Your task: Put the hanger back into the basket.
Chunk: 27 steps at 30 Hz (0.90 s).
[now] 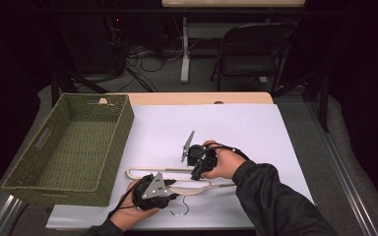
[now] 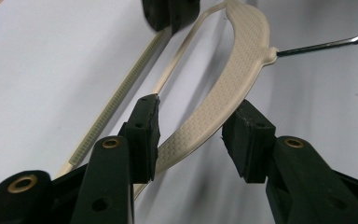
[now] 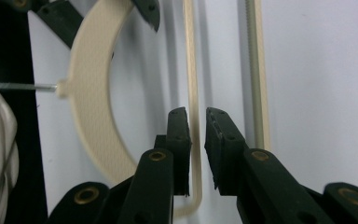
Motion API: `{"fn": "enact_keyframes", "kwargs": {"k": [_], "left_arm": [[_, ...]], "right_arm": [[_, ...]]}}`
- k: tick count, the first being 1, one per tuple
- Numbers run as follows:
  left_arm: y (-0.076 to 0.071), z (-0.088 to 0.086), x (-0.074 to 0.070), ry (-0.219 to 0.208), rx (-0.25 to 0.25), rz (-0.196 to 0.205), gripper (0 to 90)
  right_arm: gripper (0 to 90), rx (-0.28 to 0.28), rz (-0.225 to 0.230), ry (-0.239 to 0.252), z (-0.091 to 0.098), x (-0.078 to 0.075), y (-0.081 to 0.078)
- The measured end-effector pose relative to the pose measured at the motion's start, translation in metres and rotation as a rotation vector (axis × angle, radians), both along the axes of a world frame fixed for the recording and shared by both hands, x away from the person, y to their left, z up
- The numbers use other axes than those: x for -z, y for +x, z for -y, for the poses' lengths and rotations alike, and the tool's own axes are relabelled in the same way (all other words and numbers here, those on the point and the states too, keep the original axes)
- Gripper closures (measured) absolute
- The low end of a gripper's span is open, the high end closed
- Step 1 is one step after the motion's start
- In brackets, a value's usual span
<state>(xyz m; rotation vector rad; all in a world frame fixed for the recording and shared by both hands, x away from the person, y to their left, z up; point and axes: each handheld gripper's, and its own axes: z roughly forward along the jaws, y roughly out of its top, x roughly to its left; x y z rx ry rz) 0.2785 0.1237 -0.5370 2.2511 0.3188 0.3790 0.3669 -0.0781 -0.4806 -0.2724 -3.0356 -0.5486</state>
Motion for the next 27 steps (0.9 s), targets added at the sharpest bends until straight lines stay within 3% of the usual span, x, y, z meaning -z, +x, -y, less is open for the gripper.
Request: {"fn": "enact_keyframes", "kwargs": {"k": [6,15,23,27], "left_arm": [[0.004,-0.001,-0.004,-0.024,-0.01,-0.017,57.5],[0.008,-0.002,-0.007,-0.036,-0.009,-0.043,57.9],[0.014,-0.002,-0.012,-0.056,-0.016,-0.072,57.9],[0.016,-0.002,-0.014,-0.065,-0.021,-0.083,58.0]], "right_arm": [[76.1,0.027,0.064,0.041,0.029,-0.019,-0.025],[68.5,0.012,0.076,0.051,0.041,-0.026,-0.042],[61.4,-0.019,0.082,0.038,0.032,-0.012,-0.044],[60.8,-0.027,0.111,0.032,0.022,0.0,-0.04]]}}
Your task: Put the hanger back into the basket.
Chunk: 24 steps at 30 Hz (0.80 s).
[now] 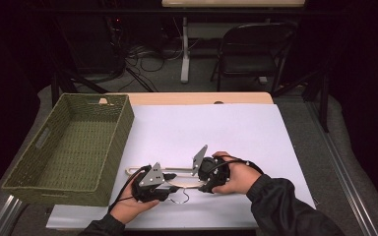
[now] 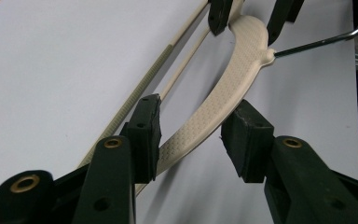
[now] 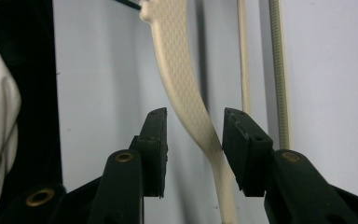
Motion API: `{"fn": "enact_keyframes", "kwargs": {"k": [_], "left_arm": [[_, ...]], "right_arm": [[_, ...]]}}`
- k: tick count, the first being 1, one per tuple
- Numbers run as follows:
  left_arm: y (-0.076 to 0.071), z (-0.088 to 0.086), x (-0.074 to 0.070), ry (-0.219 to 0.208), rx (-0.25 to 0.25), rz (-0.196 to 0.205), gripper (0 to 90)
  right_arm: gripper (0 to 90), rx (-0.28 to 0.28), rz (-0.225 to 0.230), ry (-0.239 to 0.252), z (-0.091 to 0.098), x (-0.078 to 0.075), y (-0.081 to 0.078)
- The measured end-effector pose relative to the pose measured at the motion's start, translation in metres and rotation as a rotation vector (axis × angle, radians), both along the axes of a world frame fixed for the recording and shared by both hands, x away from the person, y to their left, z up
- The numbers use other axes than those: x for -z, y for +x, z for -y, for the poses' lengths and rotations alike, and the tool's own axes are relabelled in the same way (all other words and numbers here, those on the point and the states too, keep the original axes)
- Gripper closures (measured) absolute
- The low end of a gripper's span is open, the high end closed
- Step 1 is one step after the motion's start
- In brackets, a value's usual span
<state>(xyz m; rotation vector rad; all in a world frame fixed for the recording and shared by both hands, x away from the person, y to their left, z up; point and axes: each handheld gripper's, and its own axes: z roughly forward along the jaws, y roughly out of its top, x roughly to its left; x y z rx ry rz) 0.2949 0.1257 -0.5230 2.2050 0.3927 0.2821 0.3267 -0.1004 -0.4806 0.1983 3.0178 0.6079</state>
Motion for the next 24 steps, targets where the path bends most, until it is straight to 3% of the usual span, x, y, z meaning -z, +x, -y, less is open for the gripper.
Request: {"fn": "enact_keyframes", "kwargs": {"k": [10,14,20,24], "left_arm": [[0.002,-0.001,-0.002,0.007,-0.011,-0.009,56.1],[0.004,-0.006,-0.006,0.006,-0.032,-0.025,47.4],[0.006,-0.02,-0.024,0.052,-0.078,0.032,43.2],[0.009,-0.027,-0.04,0.058,-0.081,0.027,43.9]], "right_arm": [[68.8,-0.05,0.039,-0.006,-0.018,0.005,-0.001],[71.5,-0.046,0.072,-0.008,-0.015,-0.002,-0.001],[80.2,-0.066,0.134,0.018,-0.013,-0.016,0.002],[84.3,-0.077,0.179,0.026,-0.012,-0.027,0.004]]}}
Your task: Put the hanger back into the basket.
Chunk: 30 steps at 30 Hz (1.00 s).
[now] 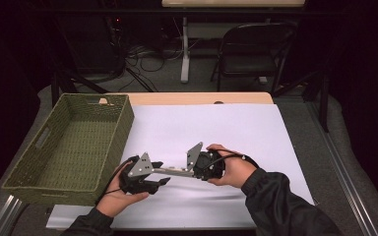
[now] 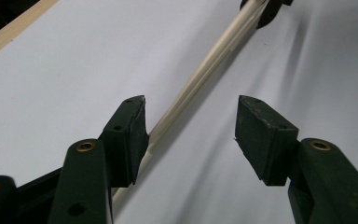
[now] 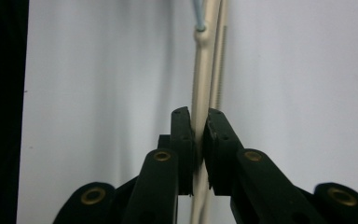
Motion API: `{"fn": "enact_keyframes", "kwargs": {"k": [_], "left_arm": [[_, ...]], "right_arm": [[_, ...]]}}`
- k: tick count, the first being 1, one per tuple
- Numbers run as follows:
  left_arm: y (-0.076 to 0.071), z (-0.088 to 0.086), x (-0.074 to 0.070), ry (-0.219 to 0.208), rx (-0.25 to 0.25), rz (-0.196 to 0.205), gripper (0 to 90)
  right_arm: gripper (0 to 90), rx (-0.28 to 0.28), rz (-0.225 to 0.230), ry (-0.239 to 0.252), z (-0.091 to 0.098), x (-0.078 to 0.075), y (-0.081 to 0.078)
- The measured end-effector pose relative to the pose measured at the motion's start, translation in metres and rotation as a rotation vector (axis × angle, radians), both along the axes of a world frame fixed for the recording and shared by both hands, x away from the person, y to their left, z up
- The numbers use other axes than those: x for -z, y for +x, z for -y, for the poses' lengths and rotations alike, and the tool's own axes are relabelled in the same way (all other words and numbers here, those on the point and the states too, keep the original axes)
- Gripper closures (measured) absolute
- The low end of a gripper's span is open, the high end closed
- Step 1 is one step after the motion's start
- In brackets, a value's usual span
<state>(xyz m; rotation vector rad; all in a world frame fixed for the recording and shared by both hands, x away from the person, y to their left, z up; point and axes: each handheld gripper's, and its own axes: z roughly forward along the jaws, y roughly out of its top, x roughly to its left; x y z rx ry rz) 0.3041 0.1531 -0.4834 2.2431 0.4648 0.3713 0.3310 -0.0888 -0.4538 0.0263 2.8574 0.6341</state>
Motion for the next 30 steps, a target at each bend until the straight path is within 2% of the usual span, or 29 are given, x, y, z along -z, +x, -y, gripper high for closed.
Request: {"fn": "enact_keyframes", "kwargs": {"k": [3,4,5,6,9,10,11,12,15,18,22,23,24,27,30], "left_arm": [[0.003,-0.005,-0.014,0.015,0.017,0.001,43.9],[0.004,-0.005,-0.017,0.017,0.023,0.003,43.9],[0.005,-0.006,-0.019,0.022,0.029,-0.008,44.0],[0.007,-0.006,-0.021,0.019,0.046,-0.036,45.8],[0.009,-0.003,-0.017,0.024,0.078,-0.074,47.6],[0.009,-0.003,-0.017,0.024,0.078,-0.074,48.2],[0.01,0.0,-0.013,0.038,0.103,-0.1,49.1],[0.01,0.0,-0.013,0.038,0.103,-0.1,49.5],[0.011,0.005,-0.003,0.036,0.133,-0.164,52.3],[0.014,0.007,0.007,0.05,0.148,-0.193,55.1],[0.018,0.007,0.016,0.068,0.138,-0.222,60.9],[0.019,0.007,0.017,0.076,0.134,-0.23,65.0],[0.019,0.007,0.019,0.079,0.13,-0.229,65.0],[0.02,0.006,0.021,0.09,0.129,-0.241,73.7],[0.02,0.006,0.021,0.097,0.133,-0.237,75.8]], "right_arm": [[85.9,-0.013,-0.014,0.021,0.004,-0.007,0.005],[86.1,-0.029,-0.043,0.037,0.006,-0.01,0.006],[86.1,-0.037,-0.062,0.039,0.006,-0.012,0.006],[86.2,-0.041,-0.067,0.038,0.007,-0.014,0.005],[86.2,-0.053,-0.079,0.038,0.007,-0.016,0.004],[86.2,-0.062,-0.079,0.04,0.007,-0.016,0.004],[86.2,-0.068,-0.083,0.042,0.007,-0.016,0.004],[86.2,-0.068,-0.083,0.042,0.007,-0.016,0.004],[86.2,-0.079,-0.088,0.04,0.008,-0.016,0.004],[86.2,-0.082,-0.096,0.035,0.008,-0.015,0.004],[86.2,-0.082,-0.104,0.028,0.01,-0.013,0.007],[86.2,-0.078,-0.105,0.024,0.01,-0.012,0.007],[86.2,-0.078,-0.105,0.024,0.01,-0.012,0.007],[86.1,-0.071,-0.111,0.019,0.011,-0.011,0.008],[86.1,-0.079,-0.104,0.016,0.01,-0.011,0.008]]}}
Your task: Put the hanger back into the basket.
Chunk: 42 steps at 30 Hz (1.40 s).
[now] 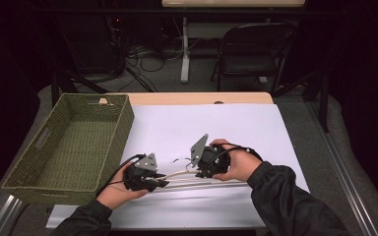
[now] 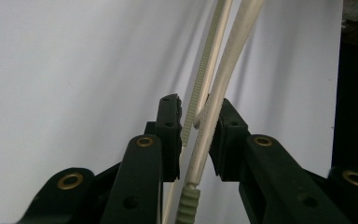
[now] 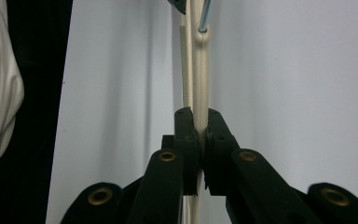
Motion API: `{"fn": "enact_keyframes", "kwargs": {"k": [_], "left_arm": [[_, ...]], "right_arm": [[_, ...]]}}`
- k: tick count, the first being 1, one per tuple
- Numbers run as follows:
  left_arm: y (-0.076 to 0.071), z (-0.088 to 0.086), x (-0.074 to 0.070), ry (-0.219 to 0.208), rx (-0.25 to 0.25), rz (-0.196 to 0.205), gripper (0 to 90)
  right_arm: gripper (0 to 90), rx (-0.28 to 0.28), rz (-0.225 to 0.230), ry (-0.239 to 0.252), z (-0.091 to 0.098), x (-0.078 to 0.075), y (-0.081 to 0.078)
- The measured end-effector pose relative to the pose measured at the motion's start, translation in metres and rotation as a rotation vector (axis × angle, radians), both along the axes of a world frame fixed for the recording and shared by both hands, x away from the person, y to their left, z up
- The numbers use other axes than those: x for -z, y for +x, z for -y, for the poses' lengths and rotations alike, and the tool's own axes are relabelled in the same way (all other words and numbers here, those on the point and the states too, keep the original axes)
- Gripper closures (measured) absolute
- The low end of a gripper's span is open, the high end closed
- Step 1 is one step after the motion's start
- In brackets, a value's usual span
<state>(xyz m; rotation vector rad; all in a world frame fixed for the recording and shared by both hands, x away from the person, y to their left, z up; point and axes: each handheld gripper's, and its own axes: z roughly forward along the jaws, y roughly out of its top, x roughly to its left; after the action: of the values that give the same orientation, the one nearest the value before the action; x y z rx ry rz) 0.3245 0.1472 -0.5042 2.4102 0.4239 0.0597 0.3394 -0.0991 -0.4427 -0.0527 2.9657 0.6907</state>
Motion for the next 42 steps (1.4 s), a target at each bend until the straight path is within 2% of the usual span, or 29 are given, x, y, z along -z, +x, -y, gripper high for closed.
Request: {"fn": "enact_keyframes", "kwargs": {"k": [10,17,23,25,27,29,32,33,34,35,37,39,40,41,42], "left_arm": [[-0.001,0.002,0.001,0.019,0.043,-0.001,85.2],[-0.005,0.003,0.0,0.032,0.058,0.019,86.0],[-0.01,0.002,-0.004,0.016,0.071,0.03,87.0],[-0.011,0.002,-0.005,0.008,0.067,0.033,87.1],[-0.014,0.0,-0.007,-0.002,0.057,0.036,87.3],[-0.016,-0.003,-0.01,-0.015,0.041,0.033,87.4],[-0.019,-0.009,-0.015,-0.043,0.016,0.012,87.4],[-0.021,-0.013,-0.019,-0.053,0.001,0.002,87.4],[-0.021,-0.013,-0.019,-0.053,0.001,0.002,87.4],[-0.026,-0.018,-0.025,-0.053,-0.025,0.008,87.4],[-0.029,-0.02,-0.029,-0.058,-0.034,0.01,87.4],[-0.037,-0.03,-0.042,-0.072,-0.067,0.021,87.4],[-0.037,-0.03,-0.042,-0.072,-0.067,0.021,87.4],[-0.039,-0.035,-0.048,-0.082,-0.08,0.022,87.4],[-0.04,-0.036,-0.051,-0.087,-0.086,0.022,87.4]], "right_arm": [[86.0,-0.003,0.003,-0.006,0.0,0.001,0.0],[85.7,0.001,0.001,-0.003,-0.001,0.001,0.0],[83.9,0.025,-0.004,0.005,0.002,0.0,0.001],[79.6,0.036,-0.005,0.019,0.004,-0.002,0.001],[70.8,0.042,0.009,0.035,0.007,-0.003,0.001],[63.6,0.074,0.013,0.065,0.012,-0.006,0.0],[51.3,0.106,0.05,0.12,0.022,-0.009,-0.002],[49.5,0.135,0.053,0.14,0.03,-0.011,-0.003],[49.5,0.135,0.053,0.14,0.03,-0.011,-0.003],[47.8,0.162,0.059,0.163,0.038,-0.015,-0.003],[47.0,0.17,0.065,0.174,0.042,-0.017,-0.003],[46.7,0.208,0.08,0.211,0.056,-0.023,-0.005],[46.7,0.208,0.08,0.211,0.056,-0.023,-0.005],[46.7,0.228,0.09,0.226,0.066,-0.027,-0.007],[46.7,0.228,0.09,0.226,0.066,-0.027,-0.007]]}}
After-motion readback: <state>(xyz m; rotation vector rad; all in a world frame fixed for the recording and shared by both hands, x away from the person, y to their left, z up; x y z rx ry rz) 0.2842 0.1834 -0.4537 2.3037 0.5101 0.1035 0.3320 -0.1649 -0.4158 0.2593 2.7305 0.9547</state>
